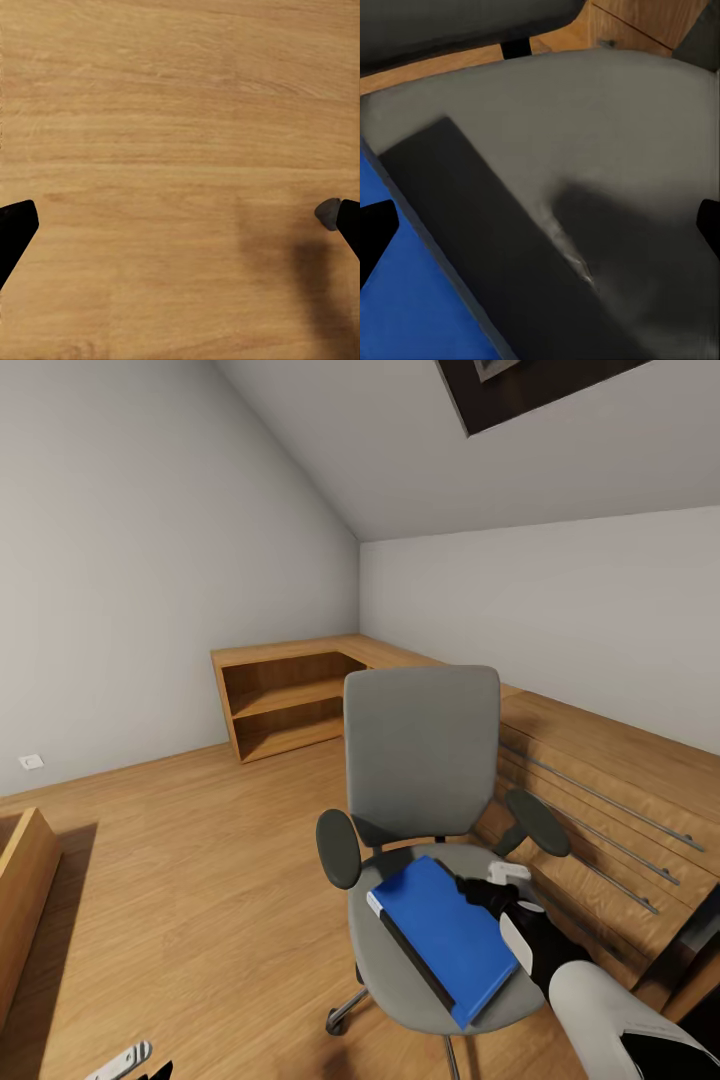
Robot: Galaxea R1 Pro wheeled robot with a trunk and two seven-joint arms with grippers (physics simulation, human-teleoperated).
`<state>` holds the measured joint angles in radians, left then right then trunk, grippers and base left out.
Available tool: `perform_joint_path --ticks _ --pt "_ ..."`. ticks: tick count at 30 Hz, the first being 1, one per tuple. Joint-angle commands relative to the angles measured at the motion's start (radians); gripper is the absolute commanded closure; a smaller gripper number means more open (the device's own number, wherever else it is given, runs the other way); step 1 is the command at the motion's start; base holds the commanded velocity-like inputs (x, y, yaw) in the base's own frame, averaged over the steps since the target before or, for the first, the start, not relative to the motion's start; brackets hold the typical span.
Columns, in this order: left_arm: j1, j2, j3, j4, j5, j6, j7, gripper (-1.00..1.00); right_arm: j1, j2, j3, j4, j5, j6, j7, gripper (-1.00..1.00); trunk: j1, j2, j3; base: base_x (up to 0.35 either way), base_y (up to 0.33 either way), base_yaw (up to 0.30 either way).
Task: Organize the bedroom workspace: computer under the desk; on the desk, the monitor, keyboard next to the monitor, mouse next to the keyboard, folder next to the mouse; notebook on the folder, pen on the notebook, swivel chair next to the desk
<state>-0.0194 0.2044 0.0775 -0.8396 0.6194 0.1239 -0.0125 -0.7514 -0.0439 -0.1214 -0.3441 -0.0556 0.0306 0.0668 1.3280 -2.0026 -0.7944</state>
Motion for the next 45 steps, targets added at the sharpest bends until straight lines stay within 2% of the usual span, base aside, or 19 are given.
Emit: perform_joint_path --ticks 1,25,35,45 --pt "0.0 0.0 0.002 -0.001 0.01 0.007 -0.001 -1.0 0.0 0.001 -0.006 -0.005 -0.006 0.003 0.007 -1.0 0.0 0.0 -0.001 0.0 0.0 0.0" --pt "0.0 -0.005 0.001 0.003 0.01 0.007 -0.001 -1.0 0.0 0.006 -0.006 -0.014 -0.007 -0.025 0.048 -1.0 0.0 0.0 -0.001 0.0 0.002 0.0" --pt "0.0 -0.006 0.001 0.003 0.01 0.007 -0.001 -1.0 0.0 0.006 -0.006 -0.011 -0.006 -0.024 0.071 -1.0 0.0 0.0 -0.001 0.0 0.156 0.0" --pt "0.001 -0.006 0.001 0.003 0.009 0.007 -0.001 -1.0 0.0 0.006 -0.006 -0.007 -0.004 -0.022 0.075 -1.0 0.0 0.0 -0.001 0.0 0.037 0.0"
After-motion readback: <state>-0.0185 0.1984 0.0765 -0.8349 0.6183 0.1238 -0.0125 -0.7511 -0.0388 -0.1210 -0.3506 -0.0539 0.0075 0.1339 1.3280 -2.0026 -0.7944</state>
